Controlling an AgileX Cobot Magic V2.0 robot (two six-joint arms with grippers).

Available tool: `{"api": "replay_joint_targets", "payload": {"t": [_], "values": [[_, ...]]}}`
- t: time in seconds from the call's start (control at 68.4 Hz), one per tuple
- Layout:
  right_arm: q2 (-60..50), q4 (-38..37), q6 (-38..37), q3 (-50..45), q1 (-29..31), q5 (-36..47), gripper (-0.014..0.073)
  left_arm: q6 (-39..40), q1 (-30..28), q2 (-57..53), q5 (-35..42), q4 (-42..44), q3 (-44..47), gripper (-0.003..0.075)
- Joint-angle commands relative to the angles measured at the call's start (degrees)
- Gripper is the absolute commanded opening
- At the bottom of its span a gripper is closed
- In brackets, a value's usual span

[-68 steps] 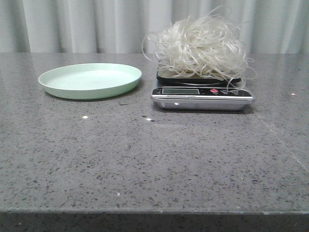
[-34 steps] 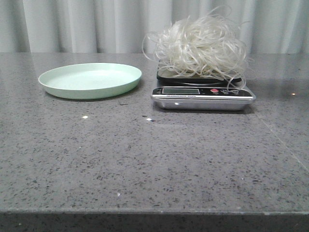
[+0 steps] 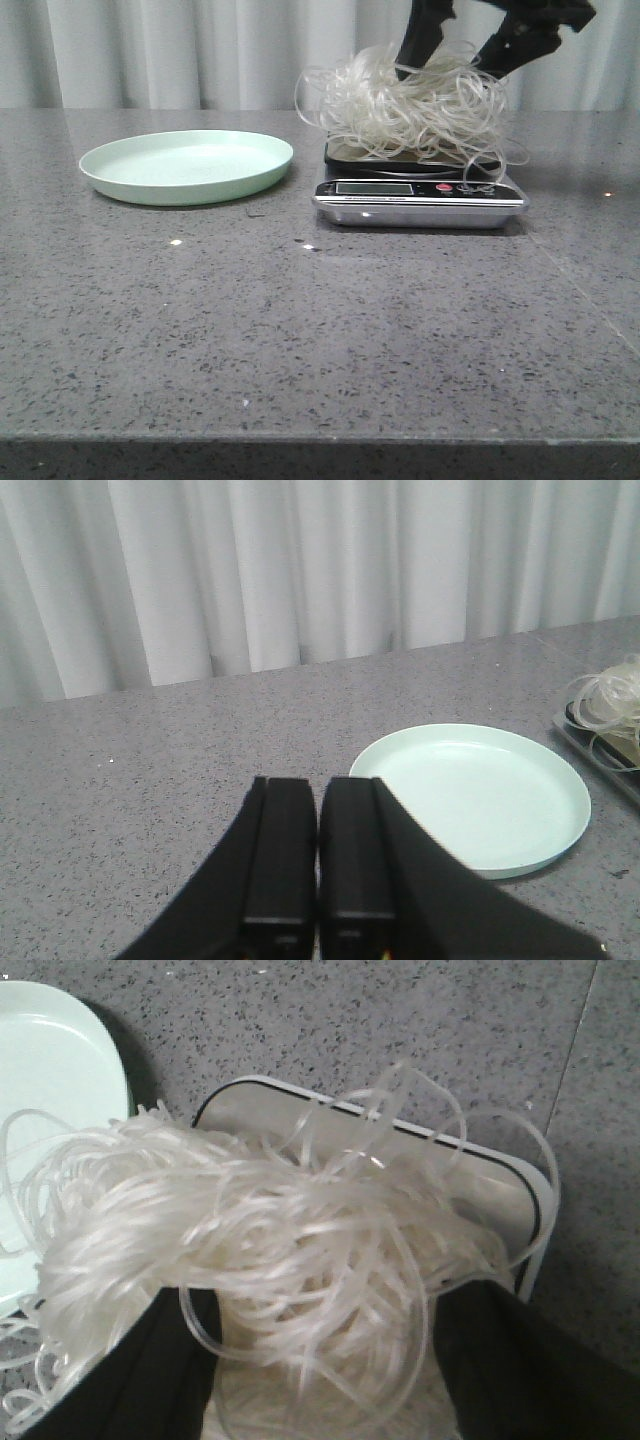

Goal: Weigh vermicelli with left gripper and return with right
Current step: 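Lower the right gripper onto the vermicelli on the scale and close it, then lift the vermicelli with the right gripper and carry it toward the plate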

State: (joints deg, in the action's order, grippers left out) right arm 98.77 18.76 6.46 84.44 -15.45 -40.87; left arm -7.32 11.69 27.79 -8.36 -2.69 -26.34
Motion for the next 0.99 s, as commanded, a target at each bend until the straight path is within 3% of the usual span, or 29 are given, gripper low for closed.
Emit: {"api": "replay_joint_targets", "payload": {"t": [0.0,0.219,0.307,0.409,0.439,0.629,0.98], "values": [[-0.2,0.2,0.6,1.6,0.0,1.4,0.055,0.2,-0.2,0.2,4.8,-0.5,-1.6,0.0136],[1.5,0.2,0.6,1.6,0.0,0.4,0.0507,0.2,-0.2,0.2,4.8,-0.5,-1.6,0.0136],[1.5,0.2,0.6,1.6,0.0,0.4,0.0378,0.2,-0.2,0.2,4.8,-0.5,-1.6,0.0136],[1.5,0.2,0.6,1.6,0.0,0.0,0.0157,0.2,-0.2,0.2,4.8,-0.5,-1.6,0.0136],[1.5,0.2,0.6,1.6,0.0,-0.2,0.0141,0.2,-0.2,0.2,4.8,-0.5,-1.6,0.0136],[1.3,0.2,0.6,3.0,0.0,-2.2,0.015,0.2,-0.2,0.2,3.8,-0.5,-1.6,0.0136],[-2.4,0.4,0.6,13.6,0.0,-6.1,0.015,0.2,-0.2,0.2,3.8,-0.5,-1.6,0.0136]]}}
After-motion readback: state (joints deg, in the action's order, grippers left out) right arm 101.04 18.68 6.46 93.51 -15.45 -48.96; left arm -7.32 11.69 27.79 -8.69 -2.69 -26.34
